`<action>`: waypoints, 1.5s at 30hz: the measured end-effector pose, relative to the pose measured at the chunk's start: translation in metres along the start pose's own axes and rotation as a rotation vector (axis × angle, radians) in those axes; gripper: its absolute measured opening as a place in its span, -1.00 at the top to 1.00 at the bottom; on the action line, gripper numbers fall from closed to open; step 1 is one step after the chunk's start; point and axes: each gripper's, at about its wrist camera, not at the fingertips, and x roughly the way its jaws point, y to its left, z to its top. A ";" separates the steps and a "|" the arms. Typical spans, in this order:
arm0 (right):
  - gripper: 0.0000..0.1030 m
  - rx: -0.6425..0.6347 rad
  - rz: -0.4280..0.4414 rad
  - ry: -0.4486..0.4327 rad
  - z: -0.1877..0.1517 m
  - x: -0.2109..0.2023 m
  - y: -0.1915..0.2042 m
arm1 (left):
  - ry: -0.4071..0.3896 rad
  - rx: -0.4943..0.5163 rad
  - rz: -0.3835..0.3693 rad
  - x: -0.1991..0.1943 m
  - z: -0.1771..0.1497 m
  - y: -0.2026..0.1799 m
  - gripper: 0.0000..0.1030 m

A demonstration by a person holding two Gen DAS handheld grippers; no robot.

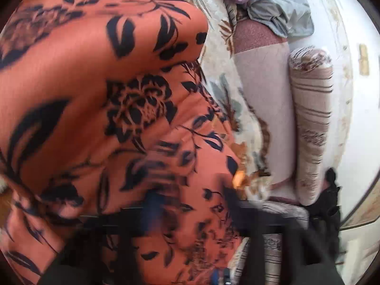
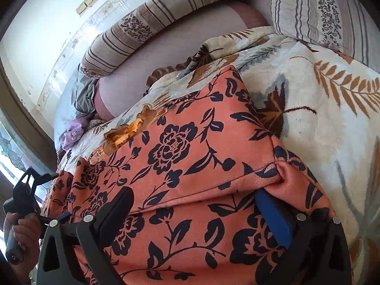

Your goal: Fold small clothes

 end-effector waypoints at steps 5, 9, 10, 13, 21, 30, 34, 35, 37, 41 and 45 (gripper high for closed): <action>-0.99 -0.002 -0.004 0.003 0.000 0.000 0.000 | -0.320 0.452 0.164 -0.057 -0.052 -0.049 0.89; -0.99 -0.001 -0.004 0.005 0.001 -0.001 -0.001 | -0.208 0.399 0.362 -0.018 -0.067 0.001 0.85; -0.99 0.000 -0.003 0.006 0.001 -0.002 -0.001 | -0.232 0.383 0.304 -0.016 -0.065 0.012 0.84; -0.99 0.011 0.003 0.028 0.004 -0.003 -0.001 | -0.259 0.491 0.318 -0.017 -0.072 -0.001 0.84; -0.98 0.051 0.076 -0.003 0.077 -0.045 -0.005 | -0.266 0.463 0.257 -0.014 -0.064 0.007 0.84; 0.09 0.268 0.167 0.208 0.138 0.034 -0.053 | -0.271 0.464 0.247 -0.018 -0.065 0.012 0.84; -0.45 0.180 -0.059 0.136 0.141 0.034 -0.054 | -0.270 0.463 0.246 -0.016 -0.065 0.012 0.84; -0.46 0.171 -0.054 0.130 0.141 0.036 -0.056 | -0.270 0.462 0.245 -0.017 -0.065 0.012 0.84; -0.46 0.137 -0.038 0.212 0.141 0.057 -0.058 | -0.273 0.465 0.250 -0.017 -0.065 0.012 0.84; 0.77 -0.057 -0.098 0.276 0.141 0.072 -0.028 | -0.272 0.463 0.243 -0.017 -0.064 0.012 0.84; 0.79 -0.333 -0.324 0.281 0.127 0.089 -0.009 | -0.275 0.479 0.256 -0.016 -0.066 0.010 0.84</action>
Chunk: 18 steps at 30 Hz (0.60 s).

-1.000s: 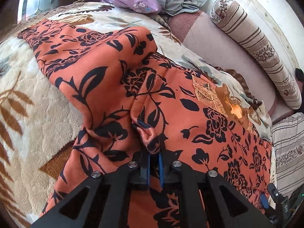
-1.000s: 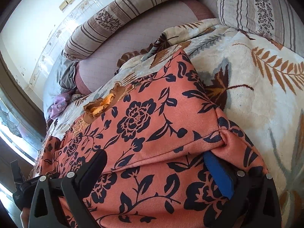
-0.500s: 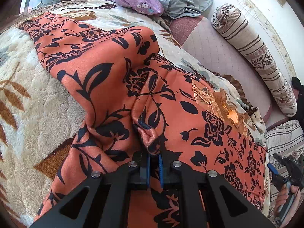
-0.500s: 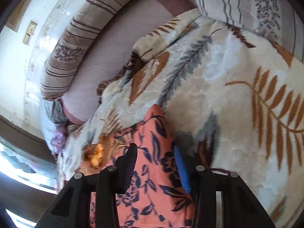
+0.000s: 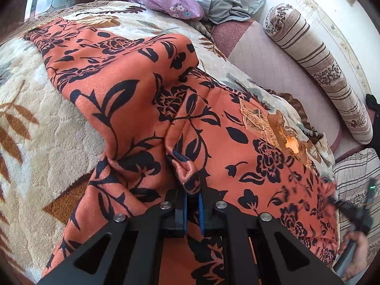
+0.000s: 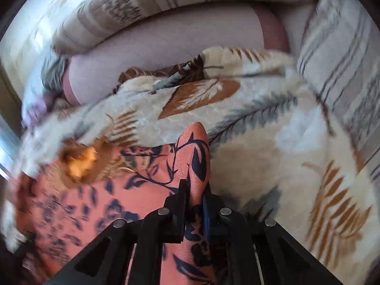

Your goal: Fold small clothes

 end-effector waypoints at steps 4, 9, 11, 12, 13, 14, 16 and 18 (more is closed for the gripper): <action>0.19 0.110 -0.015 -0.102 -0.006 -0.012 -0.019 | 0.005 -0.009 -0.013 0.001 0.001 0.002 0.84; -0.48 0.224 0.106 -0.222 -0.001 -0.056 -0.018 | 0.005 -0.004 -0.009 0.001 0.001 0.001 0.84; -0.48 0.230 0.259 -0.200 0.001 -0.064 -0.010 | 0.004 -0.002 -0.007 0.001 0.001 0.001 0.84; -0.48 0.239 0.349 -0.163 -0.002 -0.057 -0.008 | 0.004 -0.001 -0.007 0.001 0.000 0.001 0.84; -0.49 0.229 0.398 -0.131 -0.006 -0.044 -0.007 | 0.004 -0.003 -0.008 0.001 0.000 0.001 0.84; -0.49 0.201 0.344 -0.086 -0.010 -0.025 -0.007 | 0.004 -0.003 -0.008 0.001 0.000 0.001 0.84; -0.38 0.314 0.201 -0.002 -0.023 0.009 -0.027 | 0.004 -0.001 -0.015 0.000 0.000 0.000 0.80; -0.39 0.408 0.246 -0.072 -0.022 -0.017 -0.030 | 0.006 -0.010 -0.024 0.001 0.001 0.001 0.80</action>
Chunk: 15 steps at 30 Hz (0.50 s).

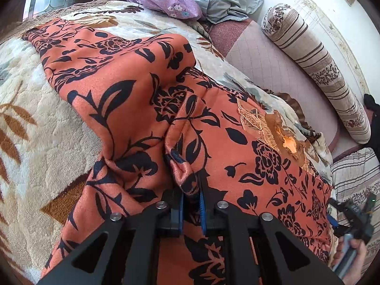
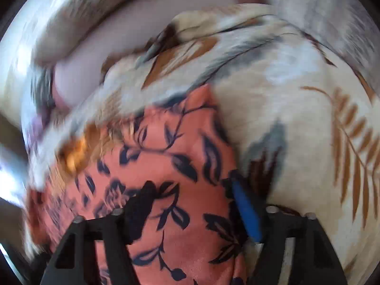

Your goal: Fold small clothes

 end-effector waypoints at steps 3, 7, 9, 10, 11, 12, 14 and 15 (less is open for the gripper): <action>-0.70 -0.143 0.114 -0.057 -0.006 -0.018 0.029 | -0.001 0.007 0.018 0.001 0.000 -0.002 0.79; -0.78 -0.131 -0.157 0.086 -0.019 0.025 0.007 | 0.000 0.023 -0.010 0.001 0.000 -0.005 0.53; -0.79 -0.156 -0.143 -0.024 -0.028 -0.005 0.022 | 0.002 0.026 -0.031 0.001 0.000 -0.005 0.42; -0.79 -0.201 -0.128 -0.073 -0.038 -0.022 0.034 | 0.004 0.036 -0.033 0.002 0.000 -0.008 0.32; -0.79 -0.251 -0.150 -0.126 -0.050 -0.037 0.044 | 0.006 0.056 -0.033 0.003 0.000 -0.012 0.14; -0.82 -0.315 -0.204 -0.184 -0.070 -0.052 0.057 | 0.008 0.083 -0.040 0.003 -0.001 -0.018 0.02; -0.82 -0.451 -0.264 -0.247 -0.106 -0.064 0.075 | 0.018 0.148 -0.058 0.005 -0.003 -0.030 -0.49; -0.83 -0.523 -0.298 -0.278 -0.128 -0.067 0.082 | 0.024 0.180 -0.049 0.004 -0.005 -0.036 -0.53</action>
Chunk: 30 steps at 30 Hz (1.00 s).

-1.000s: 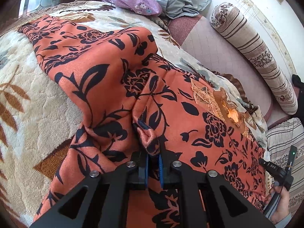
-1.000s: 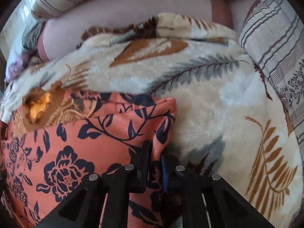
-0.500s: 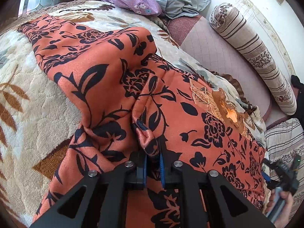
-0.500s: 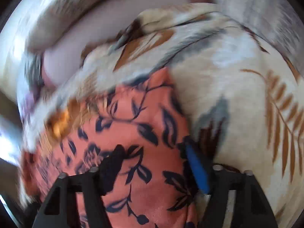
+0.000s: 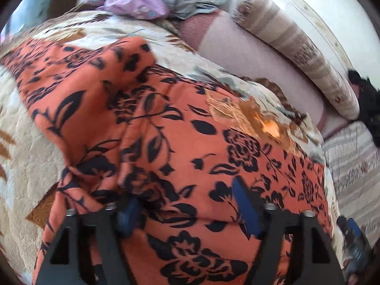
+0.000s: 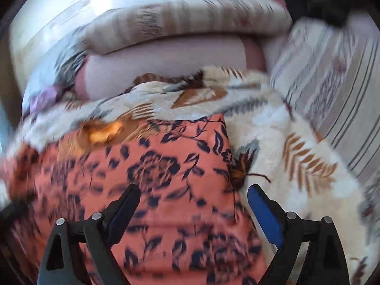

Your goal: Fold small clothes

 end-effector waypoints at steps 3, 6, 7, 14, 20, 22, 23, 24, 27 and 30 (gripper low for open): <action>-0.93 -0.141 -0.092 0.004 -0.038 -0.008 0.038 | 0.000 0.041 0.041 -0.013 -0.005 -0.006 -0.53; -0.95 -0.203 -0.160 0.048 -0.050 -0.004 0.043 | -0.099 0.023 0.011 -0.057 -0.011 0.005 -0.53; -0.98 -0.193 -0.157 0.056 -0.052 -0.007 0.042 | -0.143 0.021 0.007 -0.074 -0.010 0.010 -0.53; -0.99 0.061 0.083 0.148 -0.057 0.007 -0.005 | -0.293 -0.251 0.017 -0.167 0.024 0.108 -0.87; -0.99 0.055 0.076 0.143 -0.058 0.005 -0.005 | -0.193 -0.689 -0.038 -0.143 0.056 0.256 -0.84; -0.99 0.057 0.079 0.141 -0.056 0.008 -0.005 | -0.177 -0.805 -0.081 -0.131 0.066 0.286 -0.83; -0.99 0.059 0.081 0.141 -0.056 0.007 -0.006 | -0.180 -0.841 -0.102 -0.125 0.072 0.297 -0.83; -0.99 0.062 0.083 0.140 -0.057 0.007 -0.005 | -0.184 -0.862 -0.119 -0.120 0.079 0.306 -0.83; -0.99 0.063 0.084 0.139 -0.057 0.008 -0.006 | -0.156 -0.897 -0.167 -0.097 0.100 0.323 -0.83; -0.99 0.064 0.084 0.136 -0.057 0.009 -0.006 | -0.152 -0.902 -0.152 -0.078 0.118 0.337 -0.83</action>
